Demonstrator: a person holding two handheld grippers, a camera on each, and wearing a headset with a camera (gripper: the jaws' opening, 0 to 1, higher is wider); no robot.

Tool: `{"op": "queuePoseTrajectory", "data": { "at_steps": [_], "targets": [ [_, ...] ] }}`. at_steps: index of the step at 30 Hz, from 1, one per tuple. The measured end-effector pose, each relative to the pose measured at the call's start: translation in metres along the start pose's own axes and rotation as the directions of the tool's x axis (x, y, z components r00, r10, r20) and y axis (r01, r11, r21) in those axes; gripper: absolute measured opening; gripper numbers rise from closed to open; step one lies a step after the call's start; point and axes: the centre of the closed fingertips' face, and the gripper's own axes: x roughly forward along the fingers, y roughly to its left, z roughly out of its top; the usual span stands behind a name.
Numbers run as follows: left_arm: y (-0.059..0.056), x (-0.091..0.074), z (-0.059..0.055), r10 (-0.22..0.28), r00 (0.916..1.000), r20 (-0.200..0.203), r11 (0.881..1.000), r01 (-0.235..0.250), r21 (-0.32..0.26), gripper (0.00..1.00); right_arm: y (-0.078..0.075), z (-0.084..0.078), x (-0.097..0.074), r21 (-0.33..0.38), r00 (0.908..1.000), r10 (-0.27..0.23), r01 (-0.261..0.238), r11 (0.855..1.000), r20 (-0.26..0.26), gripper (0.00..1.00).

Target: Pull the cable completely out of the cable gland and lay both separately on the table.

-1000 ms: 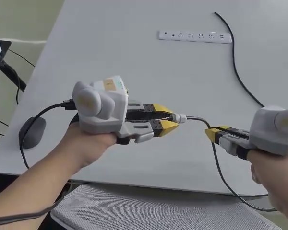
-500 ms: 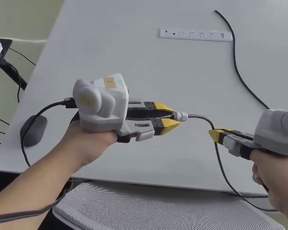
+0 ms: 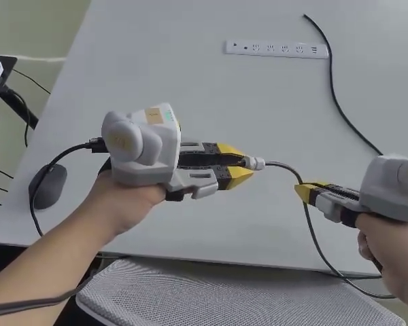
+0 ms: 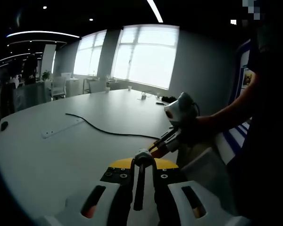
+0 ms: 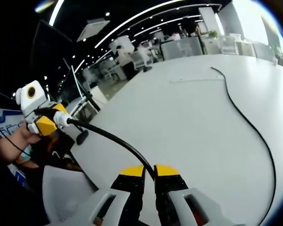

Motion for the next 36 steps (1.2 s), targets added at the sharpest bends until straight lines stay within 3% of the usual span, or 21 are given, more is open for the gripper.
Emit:
{"op": "queuePoseTrajectory", "data": {
  "at_steps": [11,16,18,20,23,26,36],
  "targets": [
    [0.0,-0.001,0.002,-0.009,1.0,0.003,1.0,0.009,-0.015,0.15,0.004,0.003,-0.003,-0.119,1.0,-0.003,0.003,0.993,-0.006,0.08],
    [-0.001,-0.001,0.0,-0.014,0.9999,-0.004,1.0,0.014,-0.015,0.15,0.012,0.018,-0.009,-0.236,0.9996,0.014,-0.008,0.972,0.024,0.13],
    [-0.001,-0.001,0.0,-0.016,0.9999,-0.006,1.0,0.016,-0.014,0.15,0.019,0.024,-0.011,-0.302,0.9993,0.025,-0.015,0.953,0.028,0.15],
    [-0.001,-0.001,0.0,-0.017,0.9998,-0.009,1.0,0.017,-0.014,0.15,0.025,0.031,-0.012,-0.385,0.9986,0.04,-0.025,0.923,0.033,0.17],
    [-0.002,-0.001,0.0,-0.018,0.9998,-0.01,1.0,0.018,-0.014,0.15,0.04,0.036,-0.012,-0.493,0.9977,0.064,-0.045,0.869,0.022,0.19],
    [-0.002,-0.001,0.001,-0.02,0.9998,-0.009,1.0,0.02,-0.016,0.15,0.058,0.04,-0.011,-0.591,0.9956,0.094,-0.073,0.803,0.004,0.19],
    [-0.004,-0.002,0.0,-0.019,0.9998,-0.007,1.0,0.018,-0.025,0.15,0.081,0.031,0.003,-0.72,0.9903,0.126,-0.129,0.682,-0.058,0.17]
  ]
}}
